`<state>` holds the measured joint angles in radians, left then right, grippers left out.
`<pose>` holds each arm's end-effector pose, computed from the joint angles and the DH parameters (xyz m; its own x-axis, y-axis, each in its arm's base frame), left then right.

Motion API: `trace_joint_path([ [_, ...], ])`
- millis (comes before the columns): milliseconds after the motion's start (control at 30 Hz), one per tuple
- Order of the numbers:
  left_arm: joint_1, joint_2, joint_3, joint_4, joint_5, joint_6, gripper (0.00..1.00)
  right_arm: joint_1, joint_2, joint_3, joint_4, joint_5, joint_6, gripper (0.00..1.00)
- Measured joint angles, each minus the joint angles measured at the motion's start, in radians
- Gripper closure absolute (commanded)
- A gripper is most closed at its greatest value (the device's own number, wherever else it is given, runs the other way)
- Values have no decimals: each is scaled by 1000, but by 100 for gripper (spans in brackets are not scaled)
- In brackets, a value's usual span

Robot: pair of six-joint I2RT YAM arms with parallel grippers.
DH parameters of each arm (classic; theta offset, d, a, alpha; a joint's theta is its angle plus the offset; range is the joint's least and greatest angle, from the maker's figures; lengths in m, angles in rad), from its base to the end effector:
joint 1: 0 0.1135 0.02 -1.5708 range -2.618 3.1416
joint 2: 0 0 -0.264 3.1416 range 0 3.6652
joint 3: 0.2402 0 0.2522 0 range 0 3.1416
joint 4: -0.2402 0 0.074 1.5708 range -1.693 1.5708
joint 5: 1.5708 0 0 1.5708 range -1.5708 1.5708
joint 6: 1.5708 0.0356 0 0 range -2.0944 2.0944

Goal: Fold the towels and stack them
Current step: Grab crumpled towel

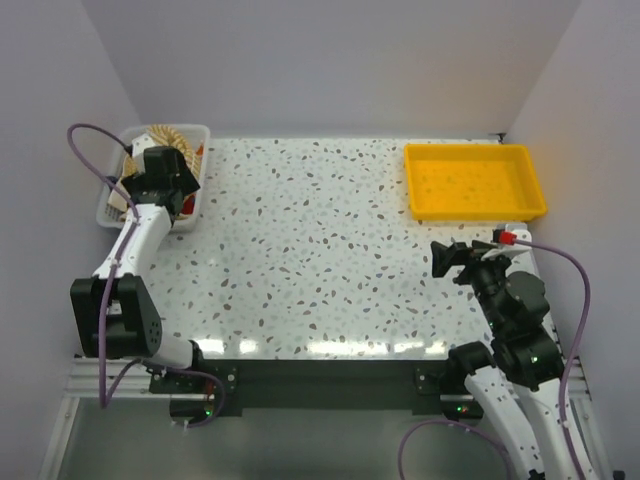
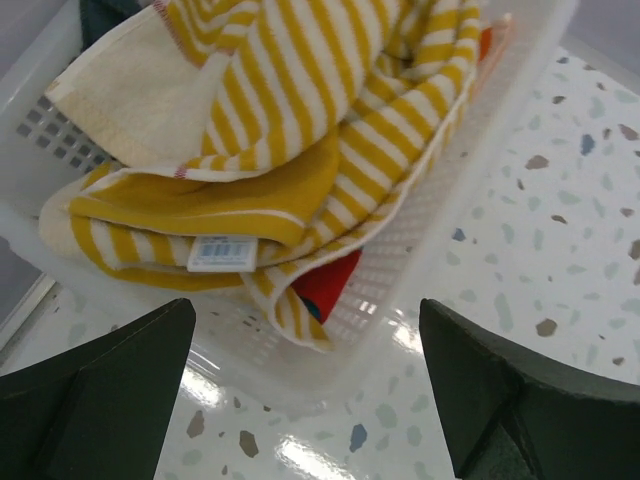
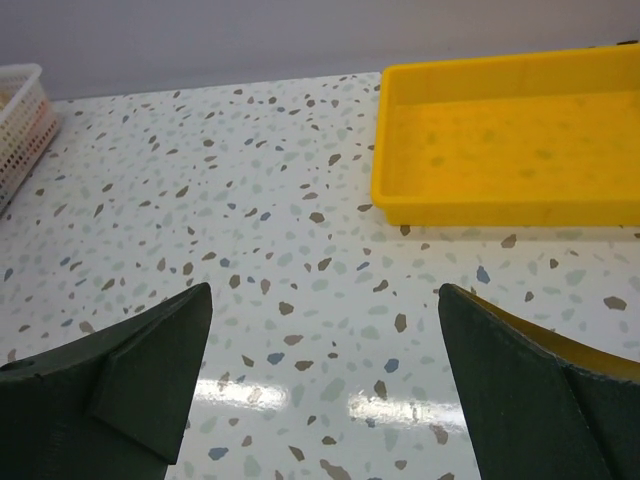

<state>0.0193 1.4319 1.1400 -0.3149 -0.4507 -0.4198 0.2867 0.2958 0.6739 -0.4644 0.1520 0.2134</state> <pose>0.3221 0.0217 0.3015 -0.3677 -0.3740 -0.8514 -0.5749 0.8110 -0.1080 0.0799 0.0179 0.3272 -0.1094 0.1860 -0.9764 -0.1143 0.9735 0.1983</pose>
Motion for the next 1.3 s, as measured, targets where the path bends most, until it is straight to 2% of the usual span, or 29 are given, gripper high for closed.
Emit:
trace_joint_path([
  [167, 155, 95, 3, -1, 66, -91, 0, 0, 47, 0, 15, -38, 7, 1],
  [267, 198, 141, 4, 11, 106, -144, 0, 0, 73, 0, 16, -45, 11, 1],
  [633, 210, 180, 4, 143, 164, -320, 3, 0, 136, 0, 17, -92, 15, 1],
  [767, 210, 204, 4, 179, 166, -353, 9, 0, 137, 0, 17, -92, 15, 1],
  [833, 210, 228, 4, 190, 170, -365, 14, 0, 140, 0, 18, -92, 14, 1],
  [933, 210, 260, 4, 197, 179, -382, 34, 0, 150, -2, 26, -93, 15, 1],
  [967, 210, 267, 4, 198, 182, -384, 43, 0, 153, -5, 29, -93, 15, 1],
  [1000, 210, 273, 4, 199, 184, -388, 63, 0, 158, -7, 31, -93, 15, 1],
  [1067, 210, 277, 4, 198, 187, -388, 84, 0, 171, -7, 31, -96, 15, 1],
  [1100, 210, 277, 4, 198, 187, -386, 99, 0, 178, -7, 31, -97, 15, 1],
  [1300, 210, 239, 36, 161, 178, -344, 100, 0, 237, 2, 29, -103, 18, 1],
])
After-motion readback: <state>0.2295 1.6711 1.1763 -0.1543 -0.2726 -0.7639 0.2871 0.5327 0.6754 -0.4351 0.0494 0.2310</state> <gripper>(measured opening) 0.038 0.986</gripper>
